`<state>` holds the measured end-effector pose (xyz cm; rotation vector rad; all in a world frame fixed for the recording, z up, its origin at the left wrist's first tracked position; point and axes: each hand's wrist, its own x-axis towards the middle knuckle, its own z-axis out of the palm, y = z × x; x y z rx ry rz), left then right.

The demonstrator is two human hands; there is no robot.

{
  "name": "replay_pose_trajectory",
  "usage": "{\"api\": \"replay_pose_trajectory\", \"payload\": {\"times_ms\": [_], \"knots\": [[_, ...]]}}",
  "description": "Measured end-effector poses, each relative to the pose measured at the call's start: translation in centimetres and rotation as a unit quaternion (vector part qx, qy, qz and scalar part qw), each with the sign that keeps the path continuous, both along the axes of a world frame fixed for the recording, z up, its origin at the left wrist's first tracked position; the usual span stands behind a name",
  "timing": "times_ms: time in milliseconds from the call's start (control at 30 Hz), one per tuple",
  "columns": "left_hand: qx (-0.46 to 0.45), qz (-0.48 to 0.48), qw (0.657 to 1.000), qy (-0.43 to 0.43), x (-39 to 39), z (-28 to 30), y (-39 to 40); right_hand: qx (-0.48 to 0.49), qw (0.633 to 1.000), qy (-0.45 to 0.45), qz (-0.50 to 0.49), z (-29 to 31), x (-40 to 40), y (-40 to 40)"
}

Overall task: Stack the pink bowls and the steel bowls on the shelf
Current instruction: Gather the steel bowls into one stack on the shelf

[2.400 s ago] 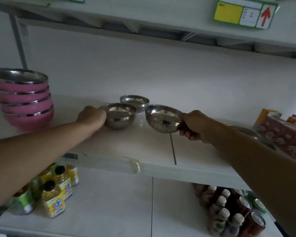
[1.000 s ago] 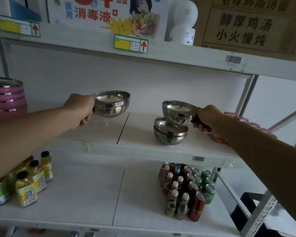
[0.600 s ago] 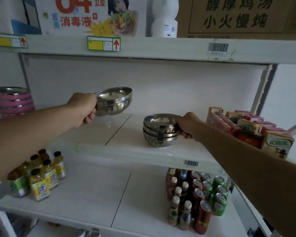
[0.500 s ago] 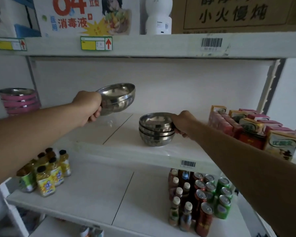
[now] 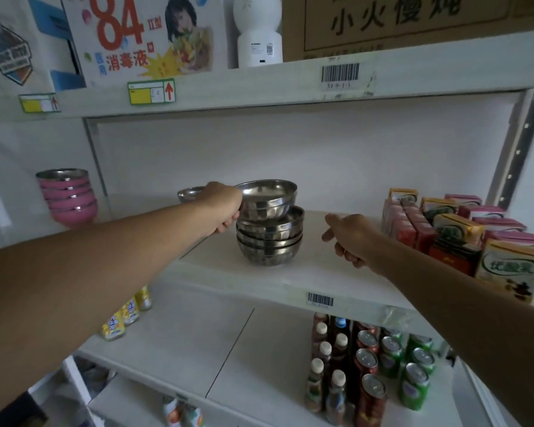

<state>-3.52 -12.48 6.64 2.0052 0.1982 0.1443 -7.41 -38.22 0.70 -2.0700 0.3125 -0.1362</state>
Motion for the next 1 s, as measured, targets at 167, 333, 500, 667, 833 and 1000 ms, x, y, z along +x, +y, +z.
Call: {"api": "replay_pose_trajectory", "payload": {"times_ms": [167,333,500,667,833,1000], "knots": [[0.082,-0.012,0.997,0.004,1.4,-1.8,-1.0,-0.009,1.000,0.010,-0.003,0.4,-1.4,-1.2],[0.163,0.003,0.985,-0.054,2.2,-3.1,-0.7,-0.028,0.999,0.039,0.013,0.4,-2.0,-0.8],[0.230,-0.037,0.969,-0.079,2.0,-2.3,1.4,-0.062,0.996,0.044,0.050,0.2,-2.1,-0.3],[0.378,-0.038,0.921,-0.088,0.3,-2.9,5.8,-0.176,0.971,0.027,0.161,-0.6,-2.5,1.0],[0.427,-0.053,0.902,-0.033,-2.1,-5.7,10.0,-0.239,0.927,-0.081,0.279,-1.7,-2.7,5.4],[0.467,-0.054,0.883,-0.006,-5.0,-7.4,14.0,-0.237,0.897,-0.142,0.345,-1.9,-2.9,11.7]]}}
